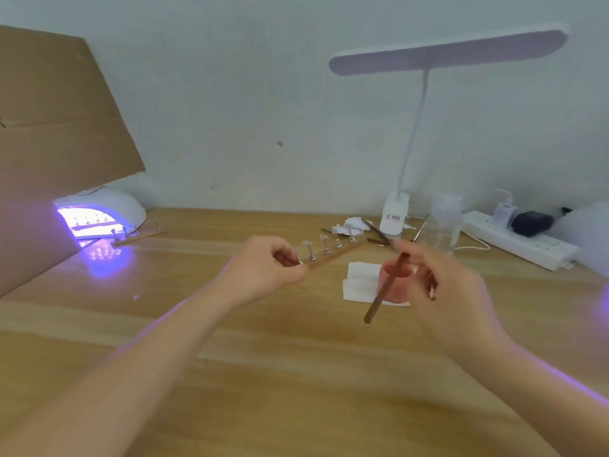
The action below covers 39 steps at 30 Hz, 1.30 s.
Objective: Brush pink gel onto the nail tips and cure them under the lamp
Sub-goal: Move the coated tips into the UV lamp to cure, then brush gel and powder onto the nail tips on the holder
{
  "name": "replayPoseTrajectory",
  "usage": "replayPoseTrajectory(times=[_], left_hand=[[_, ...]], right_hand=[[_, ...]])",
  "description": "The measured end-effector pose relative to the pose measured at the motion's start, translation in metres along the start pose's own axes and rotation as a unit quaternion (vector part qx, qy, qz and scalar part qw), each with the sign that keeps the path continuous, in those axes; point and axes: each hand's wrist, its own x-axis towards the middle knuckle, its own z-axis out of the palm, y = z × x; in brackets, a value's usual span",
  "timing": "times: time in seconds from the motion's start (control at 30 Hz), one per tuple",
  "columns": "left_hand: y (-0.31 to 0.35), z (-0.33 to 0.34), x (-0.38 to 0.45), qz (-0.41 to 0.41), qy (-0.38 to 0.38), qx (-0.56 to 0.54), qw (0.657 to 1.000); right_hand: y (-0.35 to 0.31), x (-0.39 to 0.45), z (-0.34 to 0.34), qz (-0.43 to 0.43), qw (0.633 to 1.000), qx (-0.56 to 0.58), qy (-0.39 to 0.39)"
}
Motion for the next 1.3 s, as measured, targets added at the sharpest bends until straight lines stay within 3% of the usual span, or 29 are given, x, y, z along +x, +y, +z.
replayPoseTrajectory(times=[0.13,0.27,0.47,0.7,0.8,0.97,1.1,1.3], left_hand=[[0.043,0.042,-0.008,0.067,-0.082,0.029,0.994],[0.059,0.077,-0.013,0.079,-0.136,0.073,0.985],[0.051,0.109,-0.021,0.088,-0.171,0.119,0.974],[0.045,0.11,-0.021,0.073,-0.159,0.105,0.979],[0.043,0.108,-0.027,0.1,-0.118,0.129,0.98],[0.048,0.11,-0.043,0.25,0.072,0.077,0.962],[0.058,0.121,-0.047,0.315,0.077,0.084,0.942],[0.061,0.132,-0.049,0.415,0.125,0.076,0.898]], right_hand=[[0.052,-0.004,-0.045,0.044,0.99,-0.051,0.126],[0.095,-0.011,-0.065,0.081,0.98,-0.05,0.175],[0.114,-0.02,-0.058,0.118,0.982,-0.006,0.145],[0.102,-0.028,-0.051,0.093,0.989,0.036,0.108],[0.091,-0.033,-0.05,0.065,0.991,0.078,0.092],[0.07,-0.04,-0.045,0.005,0.983,0.182,0.031],[0.054,-0.041,-0.035,-0.062,0.976,0.207,-0.04],[0.053,-0.044,-0.032,-0.078,0.975,0.183,-0.099]])
